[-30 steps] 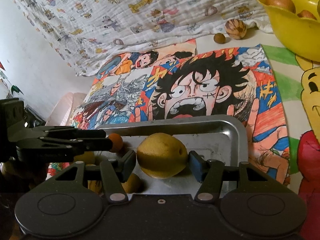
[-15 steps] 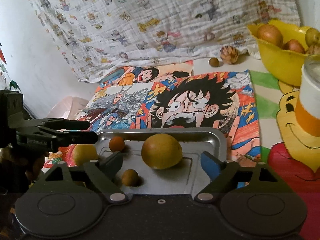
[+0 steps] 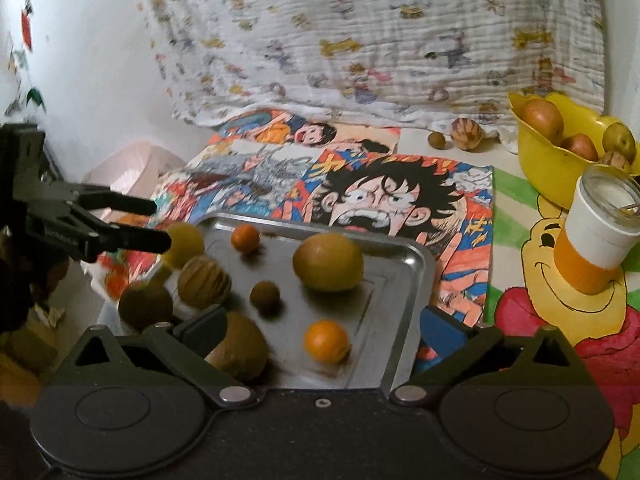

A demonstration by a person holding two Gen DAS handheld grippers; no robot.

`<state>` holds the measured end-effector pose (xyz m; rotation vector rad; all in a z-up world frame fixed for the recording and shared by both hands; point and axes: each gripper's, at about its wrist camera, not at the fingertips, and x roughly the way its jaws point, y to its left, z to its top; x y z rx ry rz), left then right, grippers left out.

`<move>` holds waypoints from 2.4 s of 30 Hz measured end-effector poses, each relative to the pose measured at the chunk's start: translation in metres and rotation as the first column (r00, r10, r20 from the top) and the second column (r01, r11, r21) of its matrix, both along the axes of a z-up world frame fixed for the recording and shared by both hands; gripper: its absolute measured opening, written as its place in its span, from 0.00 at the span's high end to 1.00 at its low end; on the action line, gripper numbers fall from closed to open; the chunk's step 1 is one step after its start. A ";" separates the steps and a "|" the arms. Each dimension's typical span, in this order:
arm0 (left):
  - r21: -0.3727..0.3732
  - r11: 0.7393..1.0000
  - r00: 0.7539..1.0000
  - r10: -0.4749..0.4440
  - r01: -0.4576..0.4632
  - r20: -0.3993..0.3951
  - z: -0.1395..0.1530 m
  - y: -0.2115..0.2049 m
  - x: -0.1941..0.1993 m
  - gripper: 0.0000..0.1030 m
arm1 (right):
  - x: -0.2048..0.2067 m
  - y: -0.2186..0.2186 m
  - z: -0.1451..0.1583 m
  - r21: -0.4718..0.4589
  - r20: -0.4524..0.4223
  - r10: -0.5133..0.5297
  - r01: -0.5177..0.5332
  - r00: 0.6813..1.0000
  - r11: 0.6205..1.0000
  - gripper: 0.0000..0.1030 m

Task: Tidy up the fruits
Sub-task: 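Withdraw both tools from the tray toward the yellow bowl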

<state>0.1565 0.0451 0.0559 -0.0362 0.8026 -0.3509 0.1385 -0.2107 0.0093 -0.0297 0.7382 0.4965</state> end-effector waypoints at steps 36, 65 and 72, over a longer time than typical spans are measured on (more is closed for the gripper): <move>0.194 0.978 0.993 -0.055 0.075 -0.106 0.009 -0.015 -0.028 0.01 | 0.020 -0.011 -0.027 -0.179 -0.065 -0.058 0.046 0.996 0.983 0.01; 0.229 0.964 0.986 -0.155 0.136 0.067 0.029 -0.048 0.181 0.01 | 0.136 0.002 0.063 -0.372 0.135 0.111 -0.054 0.985 0.927 0.01; 0.252 0.928 0.931 -0.322 0.274 0.173 0.005 -0.083 0.223 0.01 | 0.196 0.030 0.095 -0.643 0.037 0.416 -0.297 0.908 0.706 0.01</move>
